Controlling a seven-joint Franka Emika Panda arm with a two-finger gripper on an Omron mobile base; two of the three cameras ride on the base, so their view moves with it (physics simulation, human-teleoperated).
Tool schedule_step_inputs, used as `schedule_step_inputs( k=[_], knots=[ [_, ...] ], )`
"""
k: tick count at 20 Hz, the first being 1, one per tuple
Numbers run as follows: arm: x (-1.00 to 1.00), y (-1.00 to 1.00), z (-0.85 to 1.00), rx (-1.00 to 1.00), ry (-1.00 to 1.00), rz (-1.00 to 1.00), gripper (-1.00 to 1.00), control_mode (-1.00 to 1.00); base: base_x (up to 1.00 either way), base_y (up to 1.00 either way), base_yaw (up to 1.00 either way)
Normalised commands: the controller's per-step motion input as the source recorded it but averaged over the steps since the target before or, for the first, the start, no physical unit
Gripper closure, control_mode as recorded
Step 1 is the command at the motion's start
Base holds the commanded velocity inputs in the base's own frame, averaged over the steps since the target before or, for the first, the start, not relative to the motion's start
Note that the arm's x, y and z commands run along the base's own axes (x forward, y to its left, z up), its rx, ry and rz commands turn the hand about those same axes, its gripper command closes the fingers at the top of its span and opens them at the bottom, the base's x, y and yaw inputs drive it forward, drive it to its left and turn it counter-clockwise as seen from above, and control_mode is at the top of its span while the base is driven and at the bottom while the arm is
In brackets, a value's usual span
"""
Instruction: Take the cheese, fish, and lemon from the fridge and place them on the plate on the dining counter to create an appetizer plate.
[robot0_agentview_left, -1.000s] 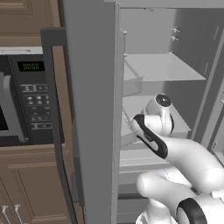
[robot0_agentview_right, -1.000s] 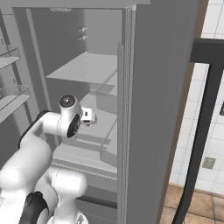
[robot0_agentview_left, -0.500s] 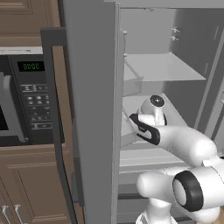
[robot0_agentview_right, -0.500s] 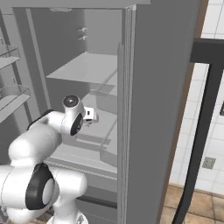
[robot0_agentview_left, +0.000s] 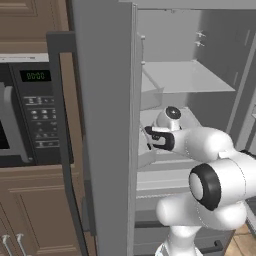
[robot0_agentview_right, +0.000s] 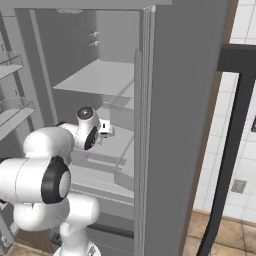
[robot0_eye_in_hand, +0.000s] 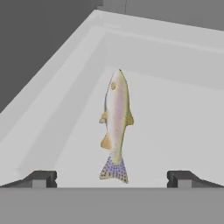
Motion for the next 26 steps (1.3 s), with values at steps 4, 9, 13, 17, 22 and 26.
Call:
schedule_step_inputs(
  k=[4,9,13,17,22,26],
  knots=[
    [0.32,0.0,-0.33,0.0,0.0,0.0,-1.0,-1.0,0.0,0.0,0.0],
    [0.3,0.0,-0.35,0.0,0.0,0.0,-1.0,-1.0,0.0,0.0,0.0],
    [0.38,0.01,-0.22,0.0,0.0,0.0,-1.0,-1.0,0.0,0.0,0.0],
    [0.41,0.02,-0.17,0.0,0.0,0.0,-1.0,-1.0,0.0,0.0,0.0],
    [0.23,0.0,-0.34,0.0,0.0,0.0,-1.0,-1.0,0.0,0.0,0.0],
    [0.0,0.0,-0.55,0.0,0.0,0.0,1.0,-1.0,0.0,0.0,0.0]
  ],
)
